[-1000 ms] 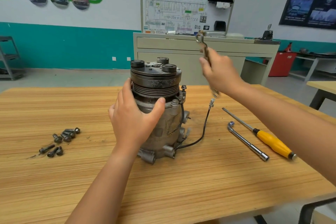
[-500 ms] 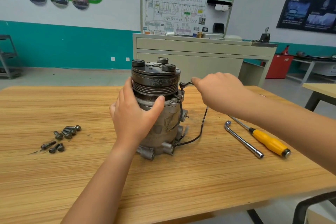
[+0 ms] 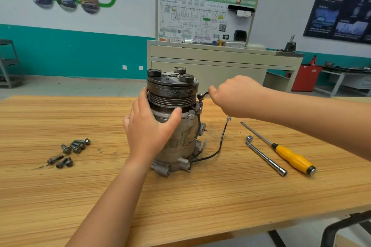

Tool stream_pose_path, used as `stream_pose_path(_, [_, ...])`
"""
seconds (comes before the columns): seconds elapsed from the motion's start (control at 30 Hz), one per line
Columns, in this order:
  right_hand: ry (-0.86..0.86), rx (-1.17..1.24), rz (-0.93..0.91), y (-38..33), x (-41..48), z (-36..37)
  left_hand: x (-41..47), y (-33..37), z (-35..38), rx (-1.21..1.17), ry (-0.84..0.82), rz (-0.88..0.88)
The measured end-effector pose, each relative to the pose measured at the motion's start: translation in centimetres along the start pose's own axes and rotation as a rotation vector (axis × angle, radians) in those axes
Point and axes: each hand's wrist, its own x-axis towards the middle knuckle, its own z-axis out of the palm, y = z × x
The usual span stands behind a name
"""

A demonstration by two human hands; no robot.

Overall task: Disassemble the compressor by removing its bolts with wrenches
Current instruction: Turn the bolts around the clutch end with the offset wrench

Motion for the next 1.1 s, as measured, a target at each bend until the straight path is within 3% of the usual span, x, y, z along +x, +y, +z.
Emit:
stream_pose_path(0.5, [-0.046, -0.161, -0.069, -0.2, -0.2, -0.8, 0.0, -0.1, 0.1, 0.013, 0.015, 0.0])
stream_pose_path(0.97, [-0.004, 0.153, 0.027, 0.7, 0.2, 2.4, 0.1, -0.1, -0.2, -0.006, -0.003, 0.009])
stream_pose_path(1.1, [-0.019, 0.122, 0.049, 1.3, 0.8, 3.6, 0.1, -0.2, -0.1, -0.001, 0.001, 0.006])
